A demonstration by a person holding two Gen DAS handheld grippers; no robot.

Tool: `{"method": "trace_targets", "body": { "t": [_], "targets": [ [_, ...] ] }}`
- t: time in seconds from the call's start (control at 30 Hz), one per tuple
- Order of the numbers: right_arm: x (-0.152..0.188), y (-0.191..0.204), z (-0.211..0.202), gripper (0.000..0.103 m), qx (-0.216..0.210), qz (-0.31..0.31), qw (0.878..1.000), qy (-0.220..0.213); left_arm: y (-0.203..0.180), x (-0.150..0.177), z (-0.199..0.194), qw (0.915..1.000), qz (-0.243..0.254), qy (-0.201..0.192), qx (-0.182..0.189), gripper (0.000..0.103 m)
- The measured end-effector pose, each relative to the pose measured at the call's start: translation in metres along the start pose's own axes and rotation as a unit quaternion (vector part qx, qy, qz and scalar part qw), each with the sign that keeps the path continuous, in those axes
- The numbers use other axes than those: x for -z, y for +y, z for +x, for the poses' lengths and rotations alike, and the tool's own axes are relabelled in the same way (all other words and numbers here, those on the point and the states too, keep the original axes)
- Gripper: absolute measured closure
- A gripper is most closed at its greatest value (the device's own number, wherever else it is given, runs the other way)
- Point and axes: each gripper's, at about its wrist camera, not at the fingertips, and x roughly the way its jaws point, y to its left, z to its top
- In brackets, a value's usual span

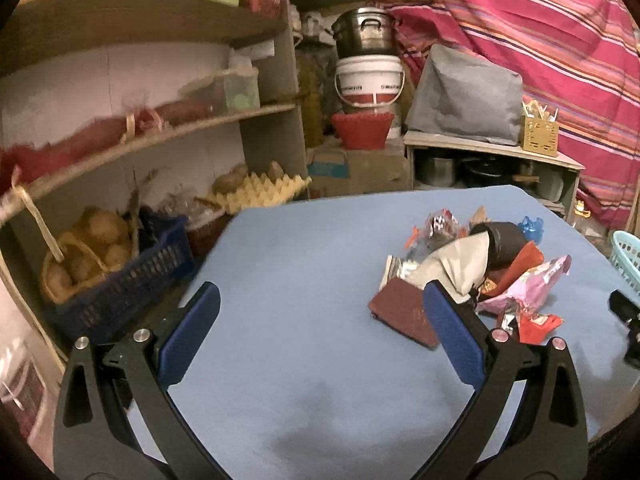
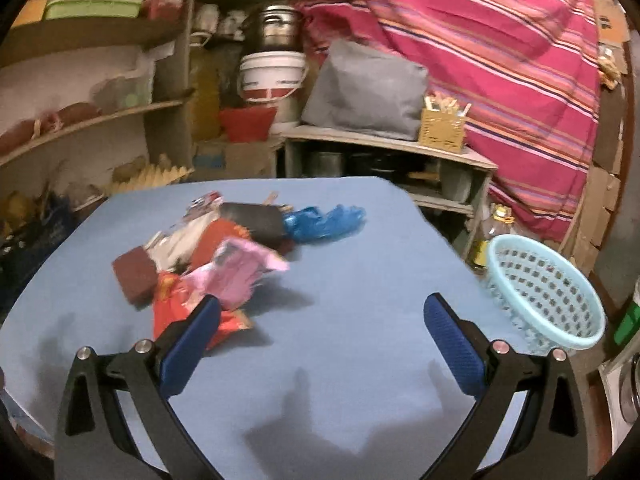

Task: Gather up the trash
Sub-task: 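Reach the right tool to the red snack bag and close on it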

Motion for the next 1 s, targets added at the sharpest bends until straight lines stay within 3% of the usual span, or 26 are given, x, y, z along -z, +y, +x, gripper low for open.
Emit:
{"method": "trace_targets", "body": {
  "t": [0.17,0.37,0.6,0.87,1.0],
  "targets": [
    [0.002,0.031,0.005,0.004,-0.016,-0.027,0.999,0.009,0.005,0.012,0.010,0.9998,-0.006,0.020,0.001,0.005],
    [0.005,0.072,0.029,0.004,-0.039,-0.045,0.997,0.052,0.022,0.016,0.012,0.9990,-0.035,0.028,0.004,0.005],
    [0.010,0.104,0.052,0.004,-0.012,-0.076,0.994,0.078,0.027,0.017,0.013,0.9987,-0.041,0.030,-0.002,0.005],
    [0.017,0.103,0.069,0.005,0.032,-0.097,0.990,0.094,0.021,0.019,0.030,0.9983,-0.027,0.050,-0.010,0.005],
    [0.016,0.095,0.067,0.028,0.028,-0.099,0.990,0.096,0.016,0.017,0.033,0.9981,-0.028,0.055,-0.006,0.005]
  ]
}}
